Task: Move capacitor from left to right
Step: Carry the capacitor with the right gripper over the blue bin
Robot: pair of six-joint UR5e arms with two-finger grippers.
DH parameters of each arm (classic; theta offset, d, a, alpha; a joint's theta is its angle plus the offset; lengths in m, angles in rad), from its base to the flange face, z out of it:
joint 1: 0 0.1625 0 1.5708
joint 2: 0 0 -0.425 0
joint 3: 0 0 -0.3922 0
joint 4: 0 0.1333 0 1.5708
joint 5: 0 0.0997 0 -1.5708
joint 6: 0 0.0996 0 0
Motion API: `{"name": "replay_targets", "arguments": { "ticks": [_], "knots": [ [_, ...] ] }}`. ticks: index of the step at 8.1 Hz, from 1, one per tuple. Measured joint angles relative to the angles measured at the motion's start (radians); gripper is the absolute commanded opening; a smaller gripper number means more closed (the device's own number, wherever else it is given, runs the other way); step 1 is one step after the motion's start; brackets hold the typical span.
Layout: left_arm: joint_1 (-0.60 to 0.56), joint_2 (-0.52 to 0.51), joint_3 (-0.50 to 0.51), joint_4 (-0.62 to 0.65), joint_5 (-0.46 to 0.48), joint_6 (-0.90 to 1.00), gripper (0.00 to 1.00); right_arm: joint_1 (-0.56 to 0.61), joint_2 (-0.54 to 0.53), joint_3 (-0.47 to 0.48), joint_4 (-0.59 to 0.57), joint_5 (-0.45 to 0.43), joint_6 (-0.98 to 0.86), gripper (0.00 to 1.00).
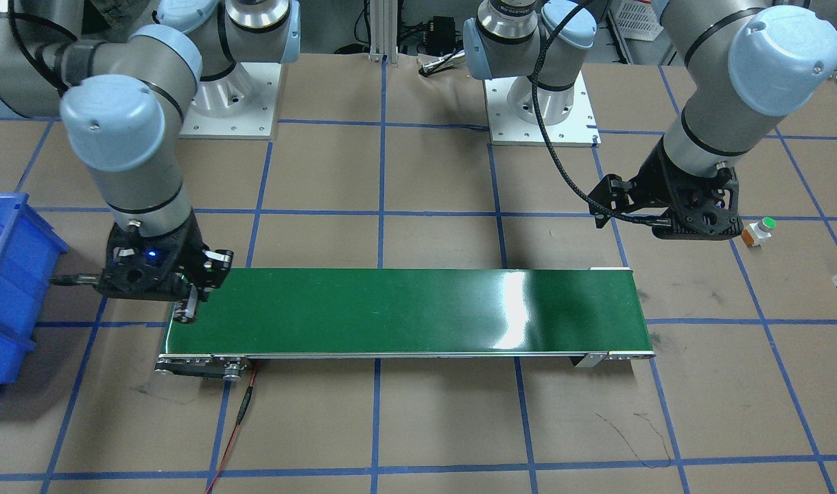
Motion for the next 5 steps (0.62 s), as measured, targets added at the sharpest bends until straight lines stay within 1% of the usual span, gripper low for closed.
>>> {"name": "replay_targets", "arguments": {
  "ticks": [1, 3, 5],
  "knots": [
    [0.0, 0.0, 0.0, 0.001, 0.0, 0.0, 1.0, -0.064, -0.041, -0.003, 0.038, -0.031, -0.068, 0.0],
    [0.001, 0.0, 0.001, 0.005, -0.001, 0.0, 1.0, -0.187, -0.102, -0.007, 0.078, -0.125, -0.188, 0.0],
    [0.001, -0.001, 0.001, 0.012, -0.003, 0.001, 1.0, -0.299, -0.129, -0.016, 0.1, -0.168, -0.319, 0.0]
  ]
}}
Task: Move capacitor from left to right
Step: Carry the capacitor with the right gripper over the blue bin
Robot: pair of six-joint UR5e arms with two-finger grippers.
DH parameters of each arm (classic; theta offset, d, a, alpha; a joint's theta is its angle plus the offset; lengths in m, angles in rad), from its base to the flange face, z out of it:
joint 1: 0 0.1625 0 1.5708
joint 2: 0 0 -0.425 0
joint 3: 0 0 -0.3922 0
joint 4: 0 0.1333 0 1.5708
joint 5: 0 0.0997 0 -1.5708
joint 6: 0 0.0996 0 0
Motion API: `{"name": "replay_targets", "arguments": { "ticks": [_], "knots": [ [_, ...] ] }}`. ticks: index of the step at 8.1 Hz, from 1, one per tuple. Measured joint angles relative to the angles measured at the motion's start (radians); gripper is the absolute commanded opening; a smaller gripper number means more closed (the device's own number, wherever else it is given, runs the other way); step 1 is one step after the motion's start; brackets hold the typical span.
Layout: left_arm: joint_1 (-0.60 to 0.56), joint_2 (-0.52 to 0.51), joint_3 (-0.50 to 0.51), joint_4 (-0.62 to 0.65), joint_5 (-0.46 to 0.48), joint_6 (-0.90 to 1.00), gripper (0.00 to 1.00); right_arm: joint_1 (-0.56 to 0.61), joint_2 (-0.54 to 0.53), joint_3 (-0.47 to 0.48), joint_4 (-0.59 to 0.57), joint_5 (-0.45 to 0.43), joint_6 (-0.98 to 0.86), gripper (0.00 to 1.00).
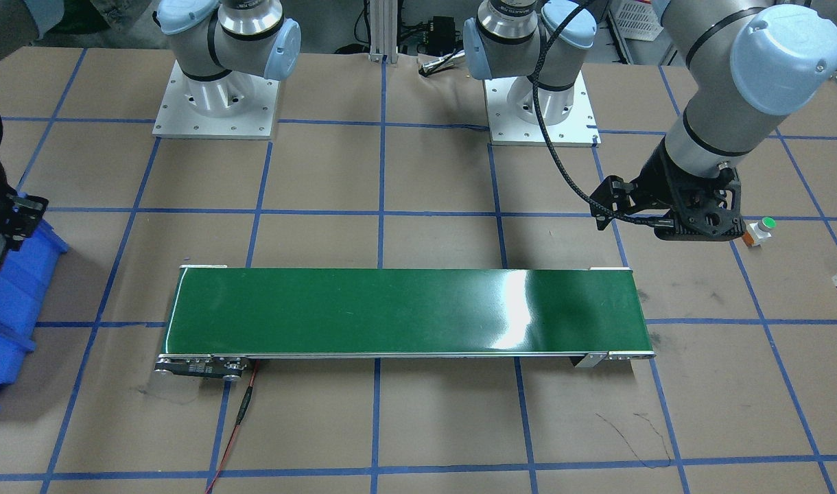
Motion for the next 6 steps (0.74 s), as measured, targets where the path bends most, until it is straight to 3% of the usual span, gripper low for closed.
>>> {"name": "replay_targets", "arguments": {
  "ticks": [3, 6],
  "knots": [
    [0.001, -0.001, -0.001, 0.007, -0.001, 0.0, 1.0, -0.241, 0.0, -0.006, 0.001, 0.017, -0.271, 0.0],
    [0.0, 0.0, 0.0, 0.008, 0.003, 0.001, 1.0, -0.375, 0.085, -0.004, -0.041, 0.132, -0.408, 0.0]
  ]
}}
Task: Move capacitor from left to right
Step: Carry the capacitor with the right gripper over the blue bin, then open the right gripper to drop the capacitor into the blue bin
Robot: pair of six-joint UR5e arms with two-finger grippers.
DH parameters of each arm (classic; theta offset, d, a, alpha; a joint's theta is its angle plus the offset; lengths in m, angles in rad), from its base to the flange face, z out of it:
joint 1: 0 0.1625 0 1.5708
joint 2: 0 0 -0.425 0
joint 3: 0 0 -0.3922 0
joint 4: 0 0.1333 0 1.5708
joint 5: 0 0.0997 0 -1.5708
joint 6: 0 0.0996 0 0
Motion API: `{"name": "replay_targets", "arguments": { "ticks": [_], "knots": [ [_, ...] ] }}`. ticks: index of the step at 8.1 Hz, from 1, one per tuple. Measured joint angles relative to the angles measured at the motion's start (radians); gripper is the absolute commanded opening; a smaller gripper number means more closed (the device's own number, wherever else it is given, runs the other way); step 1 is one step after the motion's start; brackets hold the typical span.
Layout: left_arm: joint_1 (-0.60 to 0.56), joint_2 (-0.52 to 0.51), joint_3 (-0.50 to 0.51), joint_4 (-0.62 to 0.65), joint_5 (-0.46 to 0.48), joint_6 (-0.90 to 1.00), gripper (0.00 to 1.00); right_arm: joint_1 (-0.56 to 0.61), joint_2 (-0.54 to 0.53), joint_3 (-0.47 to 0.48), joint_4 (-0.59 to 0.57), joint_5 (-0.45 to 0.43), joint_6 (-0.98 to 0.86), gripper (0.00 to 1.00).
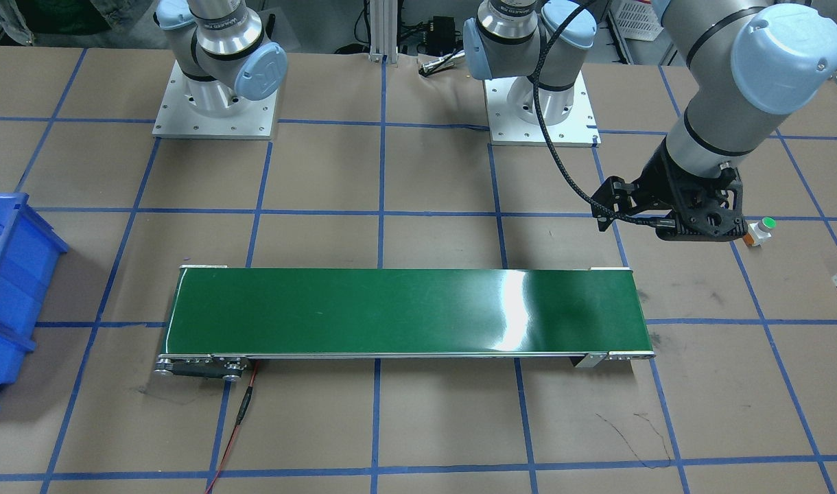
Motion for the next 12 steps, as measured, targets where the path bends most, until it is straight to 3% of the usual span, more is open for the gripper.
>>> {"name": "replay_targets", "arguments": {
  "ticks": [5, 6, 7, 9, 11, 12],
  "knots": [
    [0.001, -0.001, -0.003, 0.004, 0.0, 0.0, 1.0, -0.023, 0.168, 0.008, -0.12, 0.098, -0.029, 0.0],
    [0.001, -0.001, -0.004, 0.006, 0.0, 0.0, 1.0, -0.024, 0.194, 0.009, -0.145, 0.103, -0.03, 0.07],
    [0.001, -0.001, -0.005, 0.007, 0.0, 0.0, 1.0, -0.029, 0.219, 0.009, -0.167, 0.114, -0.033, 0.36],
    [0.001, -0.002, -0.005, 0.009, 0.0, 0.001, 1.0, -0.035, 0.239, 0.009, -0.185, 0.159, -0.036, 0.69],
    [0.001, -0.015, -0.004, 0.008, 0.001, 0.002, 1.0, -0.036, 0.242, 0.009, -0.188, 0.175, -0.037, 0.89],
    [0.0, -0.018, -0.002, 0.008, 0.0, 0.002, 1.0, -0.037, 0.242, 0.009, -0.188, 0.176, -0.037, 0.9]
  ]
}}
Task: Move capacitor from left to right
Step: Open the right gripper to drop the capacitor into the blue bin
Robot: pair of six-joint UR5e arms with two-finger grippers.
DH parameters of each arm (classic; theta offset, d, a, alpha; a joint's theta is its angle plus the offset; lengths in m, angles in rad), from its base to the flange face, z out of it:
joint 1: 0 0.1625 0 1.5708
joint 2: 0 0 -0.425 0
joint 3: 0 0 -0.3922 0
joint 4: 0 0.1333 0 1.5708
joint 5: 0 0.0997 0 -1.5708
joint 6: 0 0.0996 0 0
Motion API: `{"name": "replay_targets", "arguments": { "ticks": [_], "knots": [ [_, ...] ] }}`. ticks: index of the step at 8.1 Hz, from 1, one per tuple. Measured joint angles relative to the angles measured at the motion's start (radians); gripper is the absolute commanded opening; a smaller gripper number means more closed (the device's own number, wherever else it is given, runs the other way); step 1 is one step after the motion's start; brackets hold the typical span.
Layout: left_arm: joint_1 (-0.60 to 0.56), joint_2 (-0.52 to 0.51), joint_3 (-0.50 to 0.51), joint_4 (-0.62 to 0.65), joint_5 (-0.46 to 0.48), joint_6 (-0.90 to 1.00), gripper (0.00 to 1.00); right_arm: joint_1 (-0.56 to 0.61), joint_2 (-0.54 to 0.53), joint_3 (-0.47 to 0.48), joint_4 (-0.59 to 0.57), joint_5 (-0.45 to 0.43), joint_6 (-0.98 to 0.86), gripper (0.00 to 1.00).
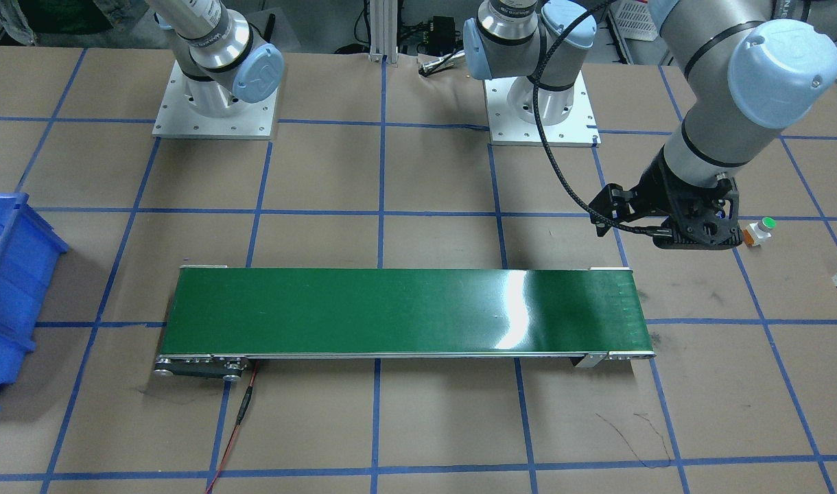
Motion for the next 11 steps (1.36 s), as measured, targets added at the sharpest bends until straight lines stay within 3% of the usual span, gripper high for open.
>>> {"name": "replay_targets", "arguments": {
  "ticks": [4, 8, 11],
  "knots": [
    [0.0, -0.004, 0.001, 0.0, -0.004, -0.001, 1.0, -0.007, -0.019, -0.011, -0.007, -0.006, 0.001, 1.0],
    [0.001, -0.004, 0.001, 0.0, -0.005, 0.0, 1.0, 0.015, -0.157, -0.019, -0.017, -0.018, 0.065, 1.0],
    [0.001, -0.004, 0.002, 0.0, -0.002, 0.001, 1.0, 0.139, -0.287, -0.025, 0.1, -0.082, 0.24, 1.0]
  ]
}}
